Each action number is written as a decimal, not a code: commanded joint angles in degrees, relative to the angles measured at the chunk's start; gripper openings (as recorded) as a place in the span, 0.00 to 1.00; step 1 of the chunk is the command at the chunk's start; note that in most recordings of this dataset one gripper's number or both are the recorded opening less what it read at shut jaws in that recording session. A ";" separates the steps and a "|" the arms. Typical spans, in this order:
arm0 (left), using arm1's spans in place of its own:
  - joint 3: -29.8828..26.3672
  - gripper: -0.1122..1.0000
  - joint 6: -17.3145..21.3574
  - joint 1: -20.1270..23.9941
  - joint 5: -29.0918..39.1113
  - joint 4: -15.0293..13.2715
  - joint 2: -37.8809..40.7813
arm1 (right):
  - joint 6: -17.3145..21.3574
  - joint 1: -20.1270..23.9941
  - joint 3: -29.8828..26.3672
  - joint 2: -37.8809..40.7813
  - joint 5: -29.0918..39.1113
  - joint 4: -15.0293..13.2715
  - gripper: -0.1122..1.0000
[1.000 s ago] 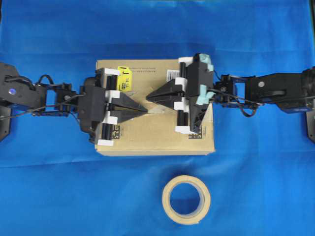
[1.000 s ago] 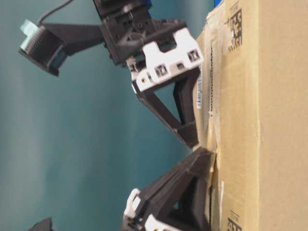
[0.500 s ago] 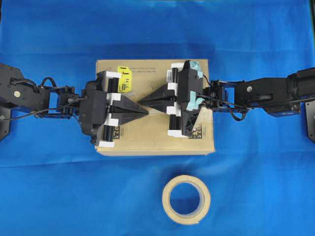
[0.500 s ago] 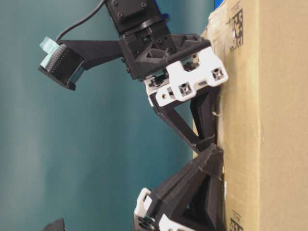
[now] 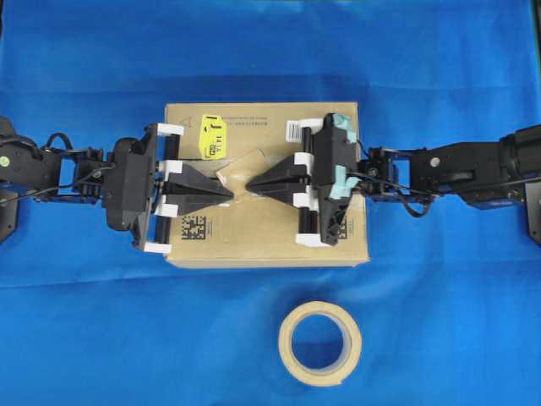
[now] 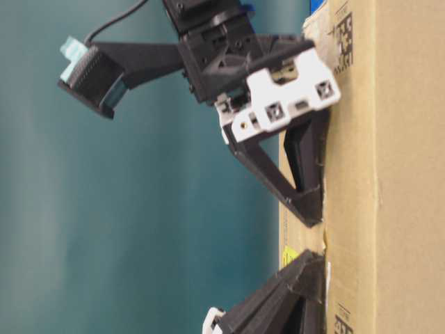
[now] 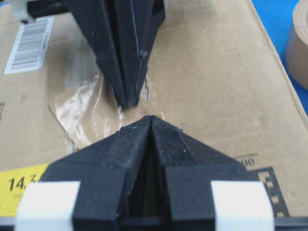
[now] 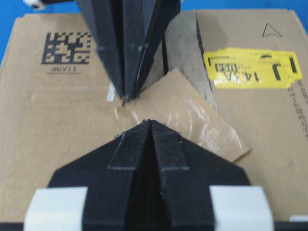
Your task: Apply tape along the seams of the closed cardboard box to seal it securely.
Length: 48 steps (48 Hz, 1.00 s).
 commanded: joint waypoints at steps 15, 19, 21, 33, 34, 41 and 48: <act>-1.14 0.10 0.18 -2.20 0.35 0.00 -6.50 | -0.62 1.67 3.78 -10.28 1.93 0.00 0.10; -1.58 0.10 0.18 -2.46 1.76 -0.09 -10.90 | -0.97 1.67 4.13 -14.24 3.96 -0.18 0.10; -1.85 0.10 0.18 -2.46 2.81 0.00 -13.01 | -1.14 1.67 4.31 -16.87 5.36 -0.53 0.10; -1.23 0.10 0.18 -2.20 11.87 -0.09 -26.54 | -2.29 1.49 6.86 -29.36 12.04 -1.05 0.10; -0.97 0.10 0.09 -2.20 13.10 0.00 -28.13 | -2.37 1.49 7.38 -30.41 12.48 -1.14 0.10; 1.32 0.10 -0.09 -2.20 18.02 -0.09 -34.63 | -2.37 1.32 11.95 -38.76 14.68 -1.05 0.10; 3.16 0.10 -3.25 -2.20 23.29 0.00 -41.04 | -2.46 1.32 15.82 -46.85 19.42 -1.14 0.10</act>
